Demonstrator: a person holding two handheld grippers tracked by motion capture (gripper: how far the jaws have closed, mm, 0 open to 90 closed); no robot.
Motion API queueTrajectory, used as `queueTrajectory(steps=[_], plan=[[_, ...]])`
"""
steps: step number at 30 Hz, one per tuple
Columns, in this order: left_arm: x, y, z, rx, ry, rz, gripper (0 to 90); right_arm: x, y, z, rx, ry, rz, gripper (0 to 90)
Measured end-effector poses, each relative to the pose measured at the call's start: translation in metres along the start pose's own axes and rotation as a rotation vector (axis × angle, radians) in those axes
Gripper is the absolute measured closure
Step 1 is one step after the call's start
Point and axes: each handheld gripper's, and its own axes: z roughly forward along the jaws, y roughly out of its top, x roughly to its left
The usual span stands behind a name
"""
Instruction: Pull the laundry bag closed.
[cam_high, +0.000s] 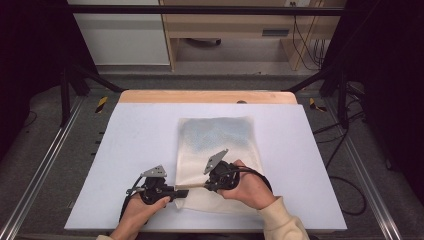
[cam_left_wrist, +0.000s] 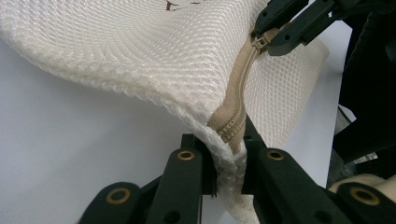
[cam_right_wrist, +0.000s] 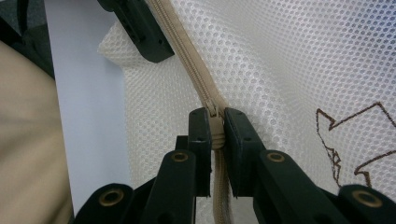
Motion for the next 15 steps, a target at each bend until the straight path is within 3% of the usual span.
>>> queueTrajectory(steps=[15], plan=[[-0.0001,0.0002,0.0003,0.000,-0.003,0.003,82.8,-0.0011,-0.0066,-0.0040,-0.004,-0.008,0.013,81.9]])
